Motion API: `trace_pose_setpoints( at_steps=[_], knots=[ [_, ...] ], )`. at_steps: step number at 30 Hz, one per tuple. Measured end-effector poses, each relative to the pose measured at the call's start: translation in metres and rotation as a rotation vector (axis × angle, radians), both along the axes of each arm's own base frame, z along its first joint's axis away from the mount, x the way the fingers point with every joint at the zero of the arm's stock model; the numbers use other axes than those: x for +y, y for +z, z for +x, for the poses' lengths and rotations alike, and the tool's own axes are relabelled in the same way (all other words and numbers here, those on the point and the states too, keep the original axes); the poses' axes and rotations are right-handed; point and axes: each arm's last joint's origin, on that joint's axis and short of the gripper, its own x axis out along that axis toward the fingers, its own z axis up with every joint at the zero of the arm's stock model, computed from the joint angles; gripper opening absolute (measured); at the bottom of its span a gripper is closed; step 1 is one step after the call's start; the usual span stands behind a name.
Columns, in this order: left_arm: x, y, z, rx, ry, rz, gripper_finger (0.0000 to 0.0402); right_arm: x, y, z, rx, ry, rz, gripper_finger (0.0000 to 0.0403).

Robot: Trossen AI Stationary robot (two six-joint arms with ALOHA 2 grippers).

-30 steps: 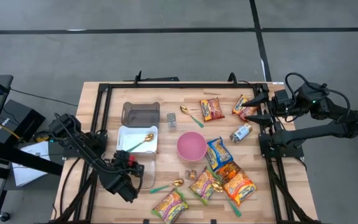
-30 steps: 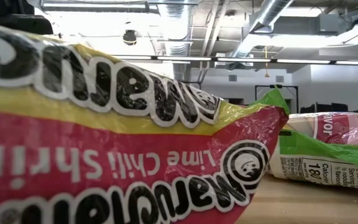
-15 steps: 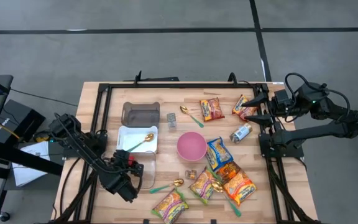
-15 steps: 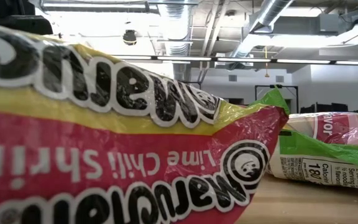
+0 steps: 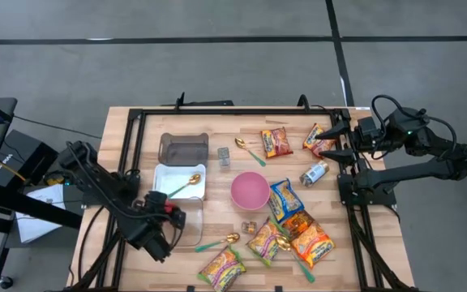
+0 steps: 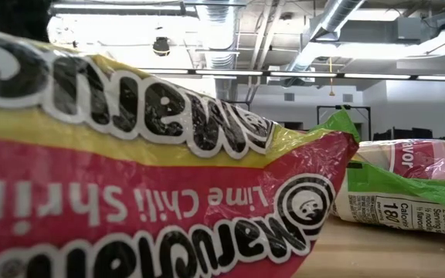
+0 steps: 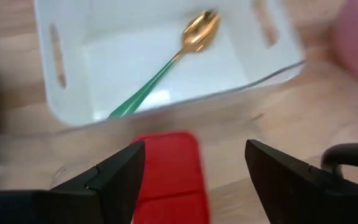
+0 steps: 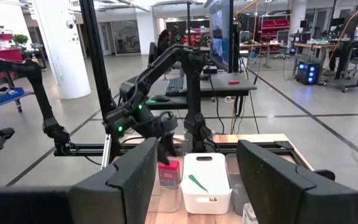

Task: Pick & Place Food Item
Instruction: Put the green spoon into the white bin

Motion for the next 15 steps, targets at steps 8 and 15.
trace_pose_setpoints(
  at_steps=[8, 15],
  knots=[
    [0.008, 0.027, -0.006, -0.092, -0.214, 0.101, 0.0271, 0.0, 0.0, 0.0, 0.004, 0.0, 0.0, 0.0215],
    [0.008, 0.045, 0.001, -0.115, -0.527, 0.305, 0.0271, 0.0, 0.0, 0.0, 0.003, -0.001, 0.0, 0.0215]
  ],
)
